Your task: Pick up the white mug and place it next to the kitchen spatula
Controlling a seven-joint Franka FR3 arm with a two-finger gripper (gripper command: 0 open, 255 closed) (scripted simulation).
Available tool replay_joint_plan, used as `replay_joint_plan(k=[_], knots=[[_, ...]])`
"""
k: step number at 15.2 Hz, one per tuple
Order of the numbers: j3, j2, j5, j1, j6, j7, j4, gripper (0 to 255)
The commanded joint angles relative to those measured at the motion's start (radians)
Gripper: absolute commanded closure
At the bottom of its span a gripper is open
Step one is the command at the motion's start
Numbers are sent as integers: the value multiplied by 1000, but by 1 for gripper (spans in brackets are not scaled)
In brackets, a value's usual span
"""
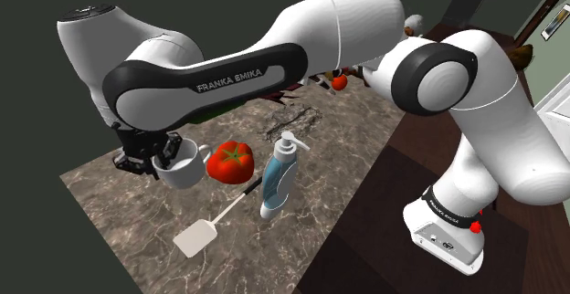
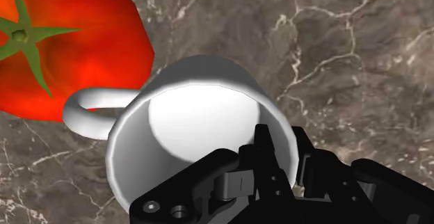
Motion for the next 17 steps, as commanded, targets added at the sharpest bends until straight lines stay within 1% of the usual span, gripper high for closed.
replay_joint_plan(k=[1, 2, 7, 11, 17], knots=[[-1, 4, 0, -1, -1, 0, -1, 255], [-1, 4, 0, -1, -2, 0, 0, 0], [-1, 4, 0, -1, -1, 0, -1, 0], [-1, 10, 5, 21, -133, -14, 141, 0], [-1, 10, 5, 21, -133, -15, 141, 0]])
